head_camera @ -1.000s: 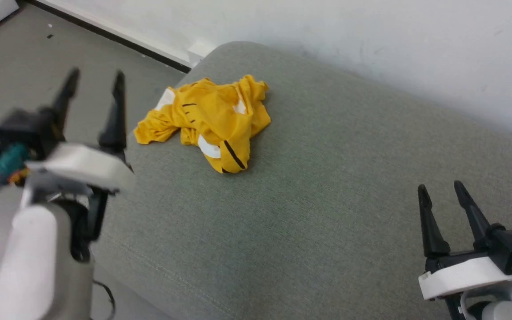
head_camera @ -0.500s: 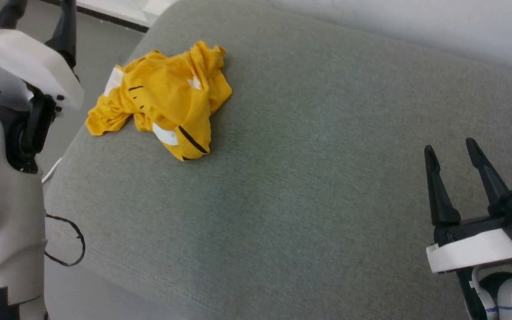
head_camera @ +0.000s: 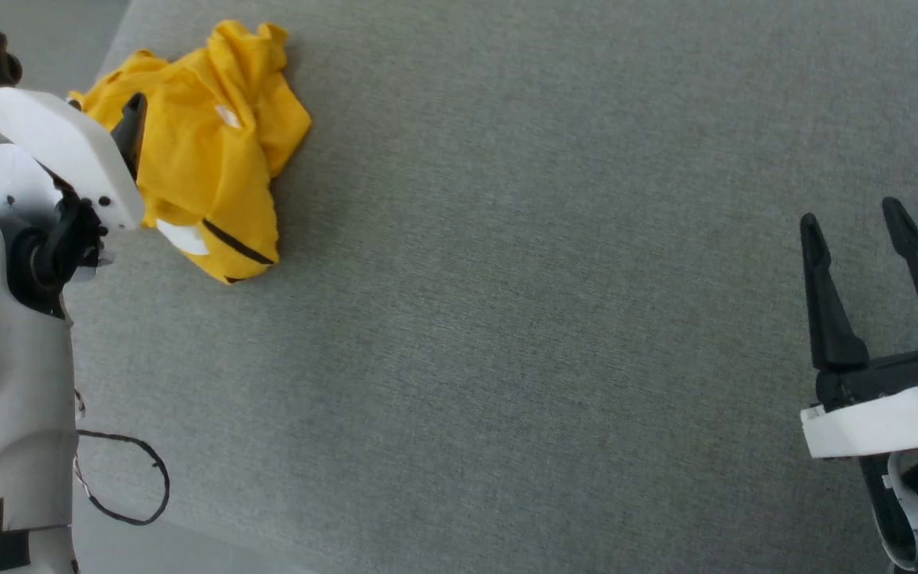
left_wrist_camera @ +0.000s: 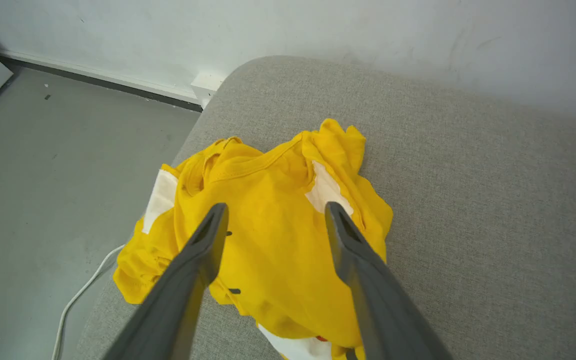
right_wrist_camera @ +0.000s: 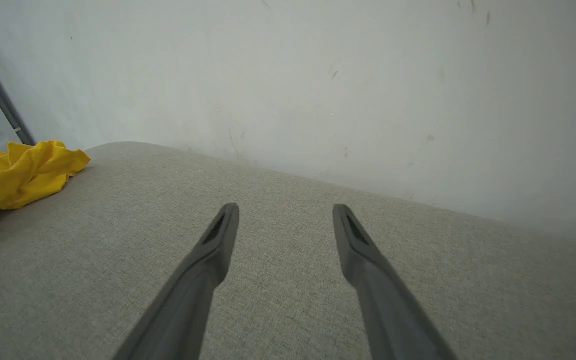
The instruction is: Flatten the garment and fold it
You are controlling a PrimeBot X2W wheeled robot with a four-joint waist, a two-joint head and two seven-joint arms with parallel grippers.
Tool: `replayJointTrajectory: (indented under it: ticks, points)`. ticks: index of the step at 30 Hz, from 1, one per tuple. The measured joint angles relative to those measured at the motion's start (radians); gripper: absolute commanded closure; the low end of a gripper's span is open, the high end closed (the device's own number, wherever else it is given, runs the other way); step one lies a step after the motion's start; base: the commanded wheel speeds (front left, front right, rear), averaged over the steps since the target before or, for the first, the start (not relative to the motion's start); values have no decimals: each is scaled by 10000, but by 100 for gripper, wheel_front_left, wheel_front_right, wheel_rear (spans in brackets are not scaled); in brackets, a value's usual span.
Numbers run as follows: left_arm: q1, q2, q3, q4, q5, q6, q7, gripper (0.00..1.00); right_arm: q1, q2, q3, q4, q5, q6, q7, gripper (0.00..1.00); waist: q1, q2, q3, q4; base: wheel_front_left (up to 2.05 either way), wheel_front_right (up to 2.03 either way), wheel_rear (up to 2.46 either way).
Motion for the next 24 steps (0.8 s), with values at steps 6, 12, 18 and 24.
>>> replayJointTrajectory:
  ticks: [6,12,18,24]
  points:
    - [48,-46,25,546,2,683,754,0,-156,-138,-65,-50,98,0,63,0,0,0,676,-333,0,0,0]
    - [334,-209,63,876,-75,1120,1262,0,-375,-240,-59,-86,150,0,67,0,-1,0,1182,-553,0,0,0]
    - [391,-205,71,876,-104,1185,1137,100,-485,-301,-63,-92,186,0,148,0,-1,0,1404,-628,0,0,0]
    - [405,-173,59,1035,-161,1066,589,100,-486,-282,-29,4,203,0,150,0,-1,0,1228,-594,0,0,0]
